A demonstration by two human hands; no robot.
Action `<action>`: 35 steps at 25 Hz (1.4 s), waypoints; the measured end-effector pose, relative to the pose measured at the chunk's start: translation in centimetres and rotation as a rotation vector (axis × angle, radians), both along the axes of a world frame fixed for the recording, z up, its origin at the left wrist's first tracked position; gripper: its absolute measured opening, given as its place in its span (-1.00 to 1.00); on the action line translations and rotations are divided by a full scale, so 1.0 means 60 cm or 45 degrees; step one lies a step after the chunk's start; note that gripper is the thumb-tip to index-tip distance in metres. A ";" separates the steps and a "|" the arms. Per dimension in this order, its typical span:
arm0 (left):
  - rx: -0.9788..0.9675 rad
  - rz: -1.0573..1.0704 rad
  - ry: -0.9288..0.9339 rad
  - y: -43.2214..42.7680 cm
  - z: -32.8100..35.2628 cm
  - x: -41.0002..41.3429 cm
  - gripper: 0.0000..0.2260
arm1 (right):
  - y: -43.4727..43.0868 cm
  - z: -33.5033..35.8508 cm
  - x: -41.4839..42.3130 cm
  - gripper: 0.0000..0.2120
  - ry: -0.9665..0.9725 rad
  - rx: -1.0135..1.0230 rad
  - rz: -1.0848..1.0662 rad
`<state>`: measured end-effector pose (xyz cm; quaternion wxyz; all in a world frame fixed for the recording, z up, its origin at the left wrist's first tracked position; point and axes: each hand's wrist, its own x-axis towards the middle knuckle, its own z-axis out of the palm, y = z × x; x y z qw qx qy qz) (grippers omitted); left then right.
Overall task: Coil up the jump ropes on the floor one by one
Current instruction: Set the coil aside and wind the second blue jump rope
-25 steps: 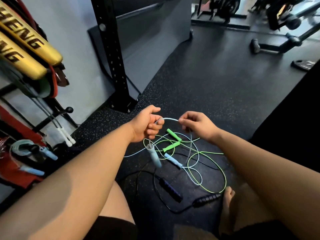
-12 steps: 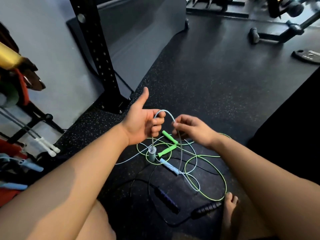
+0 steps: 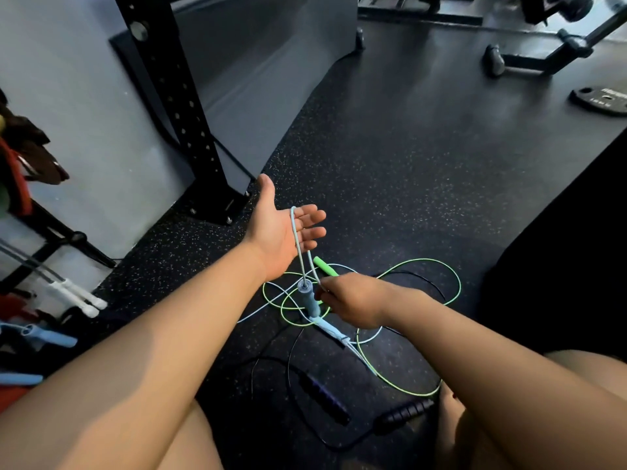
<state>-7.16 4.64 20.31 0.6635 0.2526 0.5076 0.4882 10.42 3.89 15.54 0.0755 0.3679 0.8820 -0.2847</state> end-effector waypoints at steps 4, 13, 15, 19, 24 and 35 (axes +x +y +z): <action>-0.019 0.080 0.238 0.014 -0.019 0.010 -0.12 | -0.005 0.035 -0.011 -0.78 0.068 0.297 0.067; -0.057 -0.758 0.278 -0.031 -0.010 0.050 -0.02 | 0.048 0.081 0.045 -0.74 0.491 0.425 -0.102; -0.012 -0.870 0.207 -0.036 -0.006 0.057 0.03 | 0.064 0.081 0.065 -0.74 0.632 0.220 -0.207; 0.065 -0.754 0.040 -0.034 -0.004 0.065 -0.03 | 0.082 0.061 0.085 -0.70 0.839 0.074 -0.370; 0.122 -0.529 -0.333 -0.034 -0.002 0.053 0.02 | 0.076 0.026 0.079 -0.51 0.789 -0.058 -0.544; 0.344 -0.103 -0.553 -0.016 0.003 0.013 0.22 | 0.012 0.027 0.023 -0.73 0.155 -0.381 -0.226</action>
